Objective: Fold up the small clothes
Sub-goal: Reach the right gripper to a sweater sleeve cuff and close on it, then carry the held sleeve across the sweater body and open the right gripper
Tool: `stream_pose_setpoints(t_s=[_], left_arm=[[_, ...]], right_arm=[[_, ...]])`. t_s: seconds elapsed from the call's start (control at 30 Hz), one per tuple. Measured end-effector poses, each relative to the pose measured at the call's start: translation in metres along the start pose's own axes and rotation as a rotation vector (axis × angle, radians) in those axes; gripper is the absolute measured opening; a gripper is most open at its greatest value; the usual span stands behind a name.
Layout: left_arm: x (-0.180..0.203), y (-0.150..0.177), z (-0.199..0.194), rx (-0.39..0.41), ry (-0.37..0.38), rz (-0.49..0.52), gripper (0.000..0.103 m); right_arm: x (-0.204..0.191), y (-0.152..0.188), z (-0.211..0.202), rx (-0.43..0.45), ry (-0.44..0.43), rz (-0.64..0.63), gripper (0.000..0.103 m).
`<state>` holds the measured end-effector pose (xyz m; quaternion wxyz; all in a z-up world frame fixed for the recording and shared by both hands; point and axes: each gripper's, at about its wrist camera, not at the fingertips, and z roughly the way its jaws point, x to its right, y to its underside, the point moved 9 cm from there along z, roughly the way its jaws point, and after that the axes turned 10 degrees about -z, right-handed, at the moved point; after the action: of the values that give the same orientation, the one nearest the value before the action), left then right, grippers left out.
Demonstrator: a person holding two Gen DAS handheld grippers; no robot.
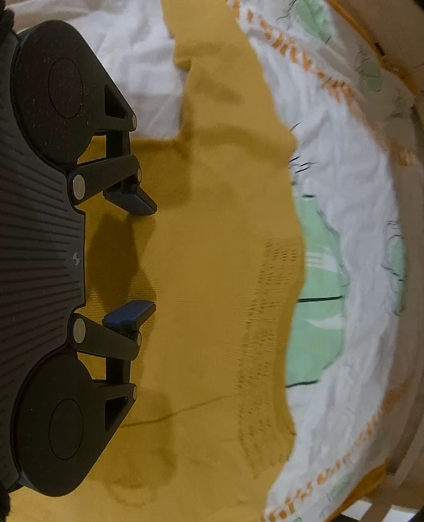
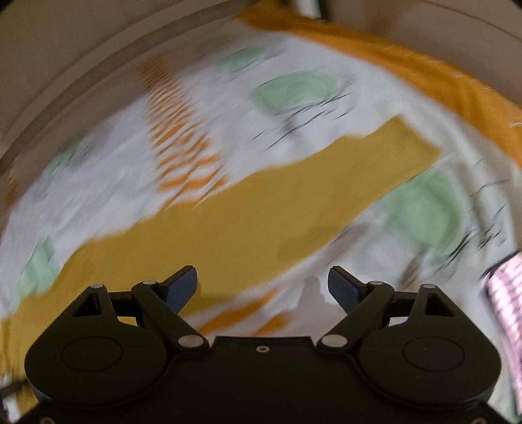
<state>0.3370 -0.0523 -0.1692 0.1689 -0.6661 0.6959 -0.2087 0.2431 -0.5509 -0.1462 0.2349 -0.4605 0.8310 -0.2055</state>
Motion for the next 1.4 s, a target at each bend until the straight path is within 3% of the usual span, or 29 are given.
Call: stream_pose_setpoints(t_s=[0.13,0.23,0.33,0.53,0.83,0.87,0.93,1.0,1.2,1.4], left_arm=[[-0.003,0.005,0.003,0.089,0.029,-0.03,0.058],[-0.005,0.007,0.005,0.105,0.036,-0.039,0.062],[-0.003,0.006,0.006,0.105,0.018,-0.046,0.067],[-0.005,0.005,0.011,0.116,0.005,-0.066,0.073],[-0.004,0.004,0.011,0.114,0.005,-0.056,0.074],[-0.004,0.004,0.011,0.11,0.006,-0.053,0.073],[-0.005,0.003,0.012,0.102,0.007,-0.048,0.073],[-0.004,0.001,0.011,0.095,0.005,-0.04,0.073],[-0.003,-0.005,0.002,0.077,0.014,-0.025,0.071],[-0.004,-0.023,-0.022,0.095,0.053,-0.029,0.071]], right_arm=[[0.05,-0.033,0.013,0.026,0.111,0.021,0.088],[0.083,-0.05,0.027,0.023,0.176,0.05,0.088],[0.113,-0.062,0.039,0.025,0.22,0.091,0.079],[0.154,-0.08,0.061,0.051,0.253,0.145,0.079],[0.174,-0.076,0.095,0.004,0.251,0.162,0.078],[0.172,-0.075,0.097,0.001,0.251,0.148,0.075],[0.169,-0.075,0.099,-0.008,0.278,0.103,0.055],[0.167,-0.075,0.099,-0.017,0.283,0.081,0.013],[0.146,-0.085,0.071,0.019,0.224,0.067,0.013],[0.073,-0.112,0.008,0.102,0.103,-0.033,0.013]])
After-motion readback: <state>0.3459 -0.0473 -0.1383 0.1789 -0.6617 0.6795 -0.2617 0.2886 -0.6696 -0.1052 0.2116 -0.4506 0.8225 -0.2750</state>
